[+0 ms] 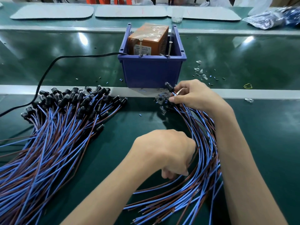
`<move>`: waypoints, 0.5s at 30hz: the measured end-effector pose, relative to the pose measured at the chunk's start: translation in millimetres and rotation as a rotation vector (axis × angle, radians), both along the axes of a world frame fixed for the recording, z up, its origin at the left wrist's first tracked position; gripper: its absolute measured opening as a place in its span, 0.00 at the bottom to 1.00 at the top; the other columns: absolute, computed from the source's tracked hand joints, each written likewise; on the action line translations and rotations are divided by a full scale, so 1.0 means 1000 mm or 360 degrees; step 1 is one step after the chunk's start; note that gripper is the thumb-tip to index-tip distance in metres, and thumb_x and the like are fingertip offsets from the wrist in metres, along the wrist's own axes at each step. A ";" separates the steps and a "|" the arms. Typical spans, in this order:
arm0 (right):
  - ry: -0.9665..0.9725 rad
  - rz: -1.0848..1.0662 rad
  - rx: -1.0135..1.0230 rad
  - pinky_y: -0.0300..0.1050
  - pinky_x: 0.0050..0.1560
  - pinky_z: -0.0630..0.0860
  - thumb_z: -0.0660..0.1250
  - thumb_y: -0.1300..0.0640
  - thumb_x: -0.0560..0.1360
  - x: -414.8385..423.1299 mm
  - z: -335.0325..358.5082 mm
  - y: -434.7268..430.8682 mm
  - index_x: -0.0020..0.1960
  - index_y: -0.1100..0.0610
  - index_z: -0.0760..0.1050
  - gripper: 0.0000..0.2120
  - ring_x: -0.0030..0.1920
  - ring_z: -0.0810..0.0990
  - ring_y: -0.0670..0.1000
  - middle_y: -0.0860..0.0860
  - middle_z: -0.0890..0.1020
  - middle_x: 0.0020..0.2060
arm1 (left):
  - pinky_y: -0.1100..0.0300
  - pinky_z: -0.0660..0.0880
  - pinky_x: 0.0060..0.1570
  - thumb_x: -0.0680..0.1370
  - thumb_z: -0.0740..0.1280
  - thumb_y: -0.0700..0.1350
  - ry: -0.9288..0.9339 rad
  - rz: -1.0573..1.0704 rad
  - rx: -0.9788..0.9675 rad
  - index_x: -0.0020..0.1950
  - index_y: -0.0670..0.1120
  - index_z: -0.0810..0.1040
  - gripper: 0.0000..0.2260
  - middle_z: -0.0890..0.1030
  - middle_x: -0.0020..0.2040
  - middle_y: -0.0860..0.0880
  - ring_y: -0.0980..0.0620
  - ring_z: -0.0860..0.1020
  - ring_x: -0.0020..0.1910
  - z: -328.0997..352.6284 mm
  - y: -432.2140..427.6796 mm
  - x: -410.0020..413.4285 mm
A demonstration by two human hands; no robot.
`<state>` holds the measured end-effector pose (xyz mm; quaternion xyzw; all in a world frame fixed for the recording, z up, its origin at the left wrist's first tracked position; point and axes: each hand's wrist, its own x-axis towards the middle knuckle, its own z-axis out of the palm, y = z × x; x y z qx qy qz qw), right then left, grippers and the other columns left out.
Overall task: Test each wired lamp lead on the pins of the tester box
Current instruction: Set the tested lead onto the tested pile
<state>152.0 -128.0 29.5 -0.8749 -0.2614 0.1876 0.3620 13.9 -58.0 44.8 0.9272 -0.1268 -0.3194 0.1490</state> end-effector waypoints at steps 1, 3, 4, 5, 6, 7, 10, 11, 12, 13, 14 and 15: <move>-0.0013 0.0005 -0.0008 0.41 0.40 0.70 0.74 0.52 0.70 0.000 0.000 0.000 0.41 0.51 0.77 0.07 0.29 0.72 0.42 0.45 0.79 0.31 | 0.65 0.77 0.35 0.78 0.66 0.45 0.0049 0.0010 -0.0040 0.39 0.42 0.82 0.11 0.84 0.33 0.50 0.58 0.81 0.29 -0.001 -0.002 0.000; -0.0045 0.0029 -0.0036 0.41 0.40 0.70 0.74 0.51 0.70 -0.001 0.001 -0.001 0.44 0.51 0.78 0.07 0.30 0.72 0.42 0.46 0.79 0.32 | 0.67 0.75 0.32 0.78 0.64 0.44 0.0099 0.0028 -0.0098 0.40 0.41 0.82 0.11 0.85 0.34 0.49 0.58 0.81 0.28 -0.001 -0.005 -0.002; -0.0057 0.0041 -0.0048 0.41 0.41 0.70 0.74 0.51 0.70 -0.001 0.001 -0.001 0.46 0.51 0.78 0.08 0.31 0.71 0.43 0.47 0.79 0.33 | 0.67 0.74 0.31 0.78 0.64 0.44 0.0094 0.0029 -0.0109 0.40 0.41 0.82 0.11 0.85 0.34 0.49 0.58 0.81 0.28 -0.002 -0.007 -0.002; -0.0063 0.0049 -0.0055 0.41 0.40 0.70 0.74 0.51 0.70 -0.002 0.001 -0.001 0.46 0.51 0.78 0.08 0.31 0.71 0.43 0.47 0.79 0.33 | 0.66 0.74 0.31 0.78 0.64 0.44 0.0077 0.0026 -0.0110 0.40 0.41 0.82 0.11 0.84 0.33 0.49 0.58 0.81 0.27 -0.002 -0.009 -0.003; -0.0066 0.0054 -0.0061 0.41 0.39 0.69 0.74 0.51 0.70 -0.002 0.001 -0.001 0.46 0.51 0.78 0.09 0.31 0.71 0.43 0.47 0.78 0.34 | 0.66 0.75 0.33 0.78 0.63 0.44 0.0054 0.0019 -0.0109 0.40 0.41 0.82 0.11 0.84 0.33 0.49 0.58 0.81 0.27 -0.003 -0.010 -0.003; -0.0068 0.0059 -0.0069 0.40 0.38 0.69 0.74 0.50 0.70 -0.002 0.002 -0.001 0.46 0.51 0.78 0.08 0.31 0.71 0.43 0.47 0.78 0.34 | 0.65 0.76 0.34 0.78 0.63 0.44 0.0035 0.0011 -0.0108 0.40 0.41 0.81 0.11 0.84 0.33 0.49 0.58 0.81 0.28 -0.003 -0.012 -0.003; -0.0066 0.0064 -0.0091 0.40 0.37 0.69 0.73 0.50 0.72 -0.002 0.002 -0.001 0.45 0.50 0.77 0.07 0.31 0.71 0.43 0.46 0.78 0.33 | 0.64 0.77 0.36 0.78 0.64 0.45 0.0004 -0.0003 -0.0099 0.38 0.42 0.81 0.12 0.84 0.31 0.50 0.58 0.81 0.28 -0.004 -0.013 -0.002; -0.0063 0.0063 -0.0092 0.41 0.38 0.69 0.72 0.50 0.72 -0.002 0.003 0.000 0.44 0.50 0.77 0.06 0.32 0.71 0.43 0.46 0.78 0.33 | 0.64 0.77 0.36 0.78 0.65 0.46 0.0005 -0.0003 -0.0098 0.37 0.42 0.81 0.12 0.83 0.30 0.50 0.58 0.81 0.28 -0.004 -0.013 -0.002; -0.0061 0.0059 -0.0093 0.41 0.38 0.69 0.72 0.51 0.72 -0.002 0.003 0.000 0.43 0.50 0.76 0.05 0.32 0.71 0.43 0.46 0.78 0.33 | 0.65 0.76 0.35 0.78 0.66 0.46 0.0008 -0.0001 -0.0097 0.37 0.43 0.80 0.12 0.82 0.29 0.51 0.58 0.81 0.28 -0.004 -0.012 -0.001; -0.0065 0.0052 -0.0095 0.40 0.38 0.69 0.72 0.51 0.73 -0.002 0.004 0.000 0.42 0.49 0.76 0.05 0.33 0.72 0.42 0.45 0.79 0.33 | 0.65 0.75 0.34 0.78 0.66 0.46 0.0009 -0.0001 -0.0096 0.36 0.43 0.79 0.13 0.81 0.27 0.52 0.57 0.82 0.29 -0.004 -0.011 -0.001; -0.0077 0.0040 -0.0101 0.39 0.37 0.69 0.72 0.51 0.73 -0.002 0.004 -0.001 0.41 0.48 0.76 0.05 0.33 0.72 0.42 0.44 0.78 0.32 | 0.66 0.73 0.31 0.78 0.66 0.47 0.0004 -0.0005 -0.0096 0.35 0.44 0.78 0.13 0.80 0.26 0.53 0.57 0.82 0.30 -0.003 -0.011 -0.001; -0.0096 0.0026 -0.0112 0.38 0.36 0.68 0.72 0.52 0.73 -0.001 0.004 -0.001 0.40 0.48 0.76 0.06 0.34 0.72 0.41 0.44 0.77 0.32 | 0.66 0.71 0.30 0.78 0.66 0.47 -0.0005 -0.0010 -0.0095 0.35 0.44 0.78 0.13 0.79 0.26 0.53 0.57 0.82 0.31 -0.003 -0.011 -0.001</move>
